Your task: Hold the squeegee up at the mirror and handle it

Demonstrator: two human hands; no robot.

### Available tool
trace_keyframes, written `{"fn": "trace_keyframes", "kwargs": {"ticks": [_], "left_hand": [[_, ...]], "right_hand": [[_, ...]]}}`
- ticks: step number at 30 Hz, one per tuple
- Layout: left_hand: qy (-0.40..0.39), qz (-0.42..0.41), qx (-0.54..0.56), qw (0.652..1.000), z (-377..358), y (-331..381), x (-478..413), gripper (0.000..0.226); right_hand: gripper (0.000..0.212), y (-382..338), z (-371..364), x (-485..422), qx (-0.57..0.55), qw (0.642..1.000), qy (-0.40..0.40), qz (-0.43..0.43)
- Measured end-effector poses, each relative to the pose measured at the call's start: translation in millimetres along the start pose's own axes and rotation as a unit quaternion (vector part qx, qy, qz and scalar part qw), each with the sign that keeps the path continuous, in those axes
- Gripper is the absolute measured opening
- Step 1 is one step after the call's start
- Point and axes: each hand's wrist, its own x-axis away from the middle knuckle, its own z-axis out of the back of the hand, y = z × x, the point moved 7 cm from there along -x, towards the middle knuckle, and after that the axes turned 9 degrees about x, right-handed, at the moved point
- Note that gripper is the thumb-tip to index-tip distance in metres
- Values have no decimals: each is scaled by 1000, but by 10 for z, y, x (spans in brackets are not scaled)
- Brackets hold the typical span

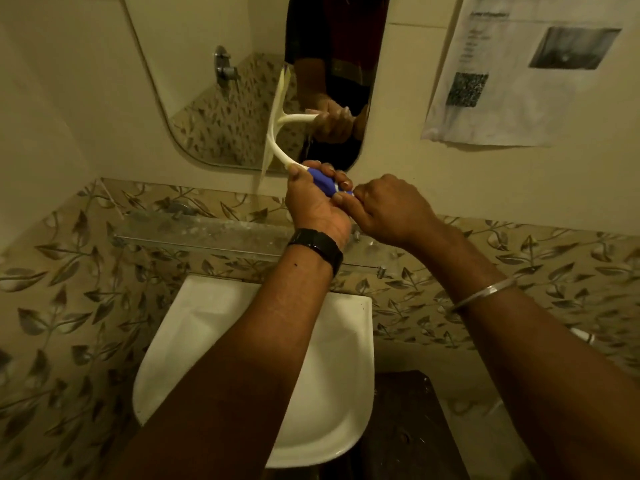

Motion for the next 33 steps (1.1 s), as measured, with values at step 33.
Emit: {"fn": "trace_keyframes", "kwargs": {"ticks": [33], "left_hand": [[-19,91,-181,979,251,-846,765,43]], "right_hand": [[67,341,-328,1440,-233,953,77,-177]]}}
